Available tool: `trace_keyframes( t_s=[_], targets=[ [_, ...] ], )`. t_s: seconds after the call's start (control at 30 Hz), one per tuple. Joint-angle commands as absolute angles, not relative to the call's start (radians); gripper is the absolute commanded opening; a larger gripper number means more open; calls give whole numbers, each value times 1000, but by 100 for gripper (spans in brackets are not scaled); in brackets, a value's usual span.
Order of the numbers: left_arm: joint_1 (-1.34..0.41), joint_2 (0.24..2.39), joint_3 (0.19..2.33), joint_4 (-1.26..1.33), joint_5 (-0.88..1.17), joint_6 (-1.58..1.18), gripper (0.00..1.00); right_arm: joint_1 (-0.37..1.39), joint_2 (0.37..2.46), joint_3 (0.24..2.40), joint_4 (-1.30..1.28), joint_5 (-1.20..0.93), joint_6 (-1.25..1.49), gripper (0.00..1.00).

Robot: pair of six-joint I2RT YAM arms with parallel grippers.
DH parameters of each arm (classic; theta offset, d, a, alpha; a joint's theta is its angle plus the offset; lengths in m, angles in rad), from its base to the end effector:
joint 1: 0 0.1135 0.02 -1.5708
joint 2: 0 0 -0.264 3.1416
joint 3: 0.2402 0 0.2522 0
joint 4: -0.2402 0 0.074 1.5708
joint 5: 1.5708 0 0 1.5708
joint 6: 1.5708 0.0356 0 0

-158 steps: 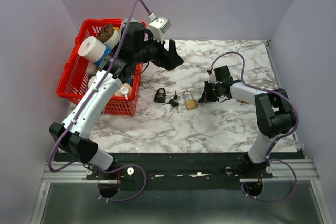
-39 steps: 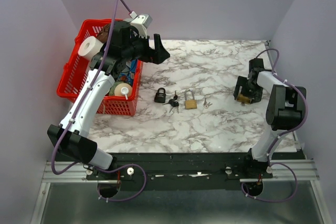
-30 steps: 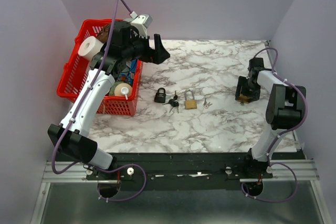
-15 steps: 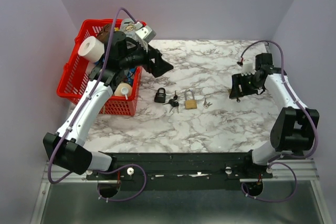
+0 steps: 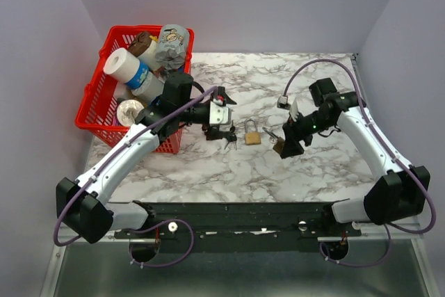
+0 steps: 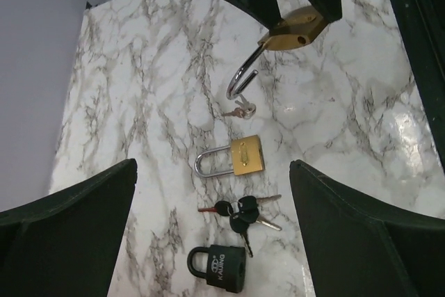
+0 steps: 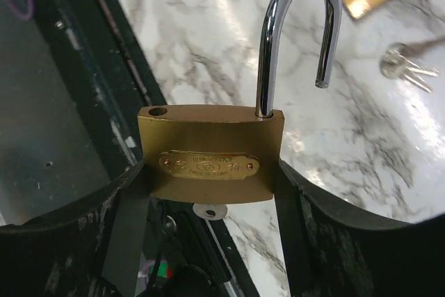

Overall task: Lock with the key
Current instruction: Pick up the lock from the center of the board.

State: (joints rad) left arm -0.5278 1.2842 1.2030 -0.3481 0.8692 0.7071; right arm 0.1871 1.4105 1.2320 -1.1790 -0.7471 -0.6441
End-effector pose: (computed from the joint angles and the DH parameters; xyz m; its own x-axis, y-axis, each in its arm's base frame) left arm 0.2304 -0.1658 0.3663 0.3276 0.2944 -0.8978 0.9369 0.0218 0.3490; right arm 0.2419 0.0704 0.2918 -0.6011 -0.5622 -0.5681 -0.7988 0.4459 0.4039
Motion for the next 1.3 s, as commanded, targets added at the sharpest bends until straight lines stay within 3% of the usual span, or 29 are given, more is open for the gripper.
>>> trace_keyframes(
  t_s=[0.0, 0.43, 0.93, 1.17, 1.27],
  targets=[
    [-598, 1253, 1131, -348, 888, 1031, 97, 287, 1332, 1230, -1252, -881, -704, 1],
    [-749, 1316, 1086, -298, 850, 1023, 87, 471, 1290, 1293, -1281, -903, -683, 1],
    [-804, 1356, 1066, -296, 851, 1000, 60, 518, 1272, 1333, -1279, -907, -646, 1],
    [-805, 1371, 1084, -284, 845, 966, 41, 535, 1276, 1341, -1275, -905, -641, 1],
    [-808, 1374, 1095, -288, 845, 962, 26, 535, 1281, 1345, -1272, -908, -635, 1]
  ],
)
